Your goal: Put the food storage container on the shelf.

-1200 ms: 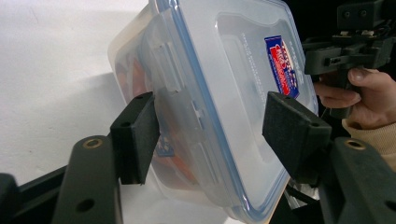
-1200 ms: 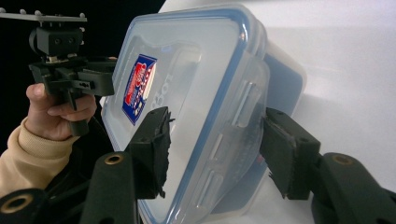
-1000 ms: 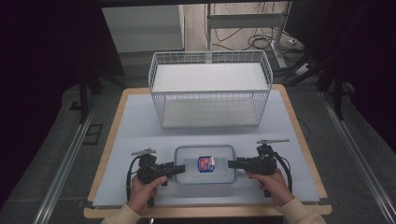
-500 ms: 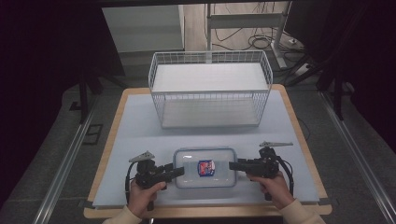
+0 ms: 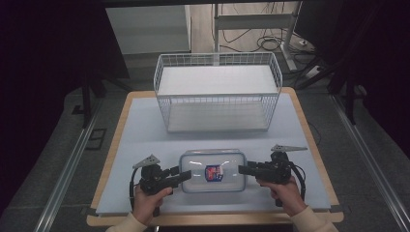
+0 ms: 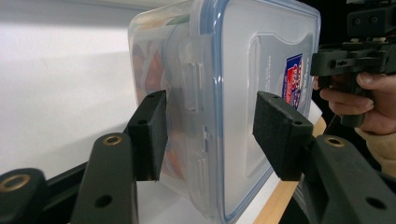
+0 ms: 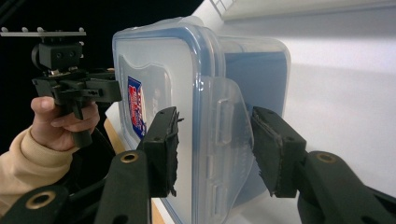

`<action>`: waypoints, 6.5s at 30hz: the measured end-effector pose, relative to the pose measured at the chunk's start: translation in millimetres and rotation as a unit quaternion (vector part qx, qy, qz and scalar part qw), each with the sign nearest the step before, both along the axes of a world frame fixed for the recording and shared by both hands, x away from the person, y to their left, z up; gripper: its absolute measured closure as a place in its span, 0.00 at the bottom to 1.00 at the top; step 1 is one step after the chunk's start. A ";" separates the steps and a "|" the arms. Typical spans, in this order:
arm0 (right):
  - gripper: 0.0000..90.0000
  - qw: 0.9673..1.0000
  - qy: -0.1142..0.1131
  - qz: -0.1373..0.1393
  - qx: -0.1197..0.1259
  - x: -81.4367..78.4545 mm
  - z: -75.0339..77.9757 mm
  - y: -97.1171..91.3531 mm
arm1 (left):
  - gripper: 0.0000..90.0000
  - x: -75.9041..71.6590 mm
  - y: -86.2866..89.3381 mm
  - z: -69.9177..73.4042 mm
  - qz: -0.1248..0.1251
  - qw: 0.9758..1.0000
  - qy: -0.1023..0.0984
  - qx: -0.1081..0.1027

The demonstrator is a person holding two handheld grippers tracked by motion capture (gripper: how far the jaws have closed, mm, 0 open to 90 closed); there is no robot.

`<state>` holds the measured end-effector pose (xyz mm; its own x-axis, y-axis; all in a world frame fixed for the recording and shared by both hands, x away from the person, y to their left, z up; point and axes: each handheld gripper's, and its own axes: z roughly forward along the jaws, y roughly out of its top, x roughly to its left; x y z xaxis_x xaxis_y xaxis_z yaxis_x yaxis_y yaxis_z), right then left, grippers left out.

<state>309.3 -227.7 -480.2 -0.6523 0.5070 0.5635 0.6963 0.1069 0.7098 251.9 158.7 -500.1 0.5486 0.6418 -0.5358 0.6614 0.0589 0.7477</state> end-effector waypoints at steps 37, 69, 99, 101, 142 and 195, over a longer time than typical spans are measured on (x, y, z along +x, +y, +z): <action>0.59 0.992 -0.123 0.001 0.006 52.9 119.8 1.6 | 0.52 61.4 2.3 118.3 0.004 0.994 -0.107 0.000; 0.58 0.992 -0.124 -0.023 0.001 147.7 191.8 1.2 | 0.52 166.6 -1.3 186.3 0.006 0.994 -0.106 -0.006; 0.57 0.997 -0.053 -0.053 -0.013 209.8 188.5 11.4 | 0.51 235.6 6.6 181.4 0.010 0.999 -0.028 -0.029; 0.56 0.997 -0.052 -0.056 -0.012 210.7 188.1 11.7 | 0.50 238.0 5.7 181.9 0.017 0.999 -0.019 -0.033; 0.42 0.987 0.006 -0.161 -0.005 227.1 187.4 18.2 | 0.39 261.8 1.1 178.6 0.050 0.997 0.004 -0.055; 0.24 0.988 -0.092 -0.002 -0.120 33.5 35.7 -17.8 | 0.32 52.2 4.0 31.8 -0.014 0.998 -0.030 0.059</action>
